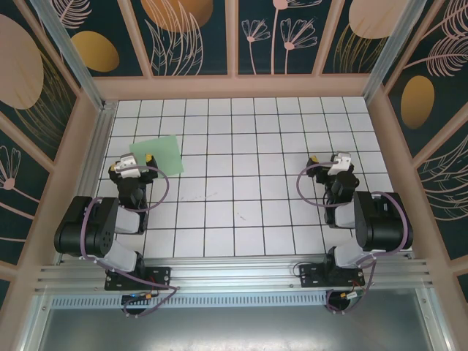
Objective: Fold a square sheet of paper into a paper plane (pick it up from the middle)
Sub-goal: Move the square sheet of paper to the center of the table.
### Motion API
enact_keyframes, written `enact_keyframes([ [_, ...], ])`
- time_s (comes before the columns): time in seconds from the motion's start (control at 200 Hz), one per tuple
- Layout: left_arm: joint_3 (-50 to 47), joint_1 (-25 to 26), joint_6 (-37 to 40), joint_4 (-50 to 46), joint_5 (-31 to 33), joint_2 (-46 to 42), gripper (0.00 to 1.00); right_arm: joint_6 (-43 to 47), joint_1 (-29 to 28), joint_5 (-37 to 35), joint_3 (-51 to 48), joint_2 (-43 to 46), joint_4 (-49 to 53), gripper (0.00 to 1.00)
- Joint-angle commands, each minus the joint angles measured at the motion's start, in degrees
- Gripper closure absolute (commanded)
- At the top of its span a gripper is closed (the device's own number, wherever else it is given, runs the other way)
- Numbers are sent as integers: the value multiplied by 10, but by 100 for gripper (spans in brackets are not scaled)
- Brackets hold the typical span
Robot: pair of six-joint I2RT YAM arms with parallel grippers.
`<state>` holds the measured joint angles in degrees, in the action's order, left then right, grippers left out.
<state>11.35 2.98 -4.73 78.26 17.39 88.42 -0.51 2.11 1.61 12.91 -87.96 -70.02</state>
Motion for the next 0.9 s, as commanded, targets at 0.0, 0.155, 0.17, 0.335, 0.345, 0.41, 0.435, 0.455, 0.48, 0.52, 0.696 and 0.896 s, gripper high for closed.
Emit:
enact_keyframes([
  [0.0,-3,-4,-5,25,7,2,1,-1,3,11,10,-2,-3,1],
  [0.155,-3,-4,-5,26,6,1,2,-1,3,11,10,-3,-3,1],
  [0.17,-3,-4,-5,25,6,1,1,-1,3,11,11,-3,-3,1],
  [0.335,-4,-4,-5,27,7,1,1,-1,2,11,10,-2,-3,1],
  [0.345,-4,-5,-5,27,6,1,1,-1,3,11,10,-2,-3,1],
  [0.41,-3,-5,-5,26,6,2,1,-1,3,11,11,-2,-2,1],
  [0.435,-3,-4,-5,25,7,2,1,-1,3,12,11,-2,-2,1],
  [0.455,-3,-4,-5,25,7,2,2,-1,3,12,11,-2,-2,1],
  [0.48,-2,-4,-5,25,7,2,2,-1,2,12,11,-3,-2,1],
  [0.52,-3,-4,-5,25,7,1,1,-1,3,11,11,-2,-2,1],
  [0.696,-29,-4,-11,43,19,-31,1,5,-16,-32,36,56,84,1],
  [0.896,-53,-3,-31,-29,80,-175,2,-80,-45,-140,138,136,301,1],
])
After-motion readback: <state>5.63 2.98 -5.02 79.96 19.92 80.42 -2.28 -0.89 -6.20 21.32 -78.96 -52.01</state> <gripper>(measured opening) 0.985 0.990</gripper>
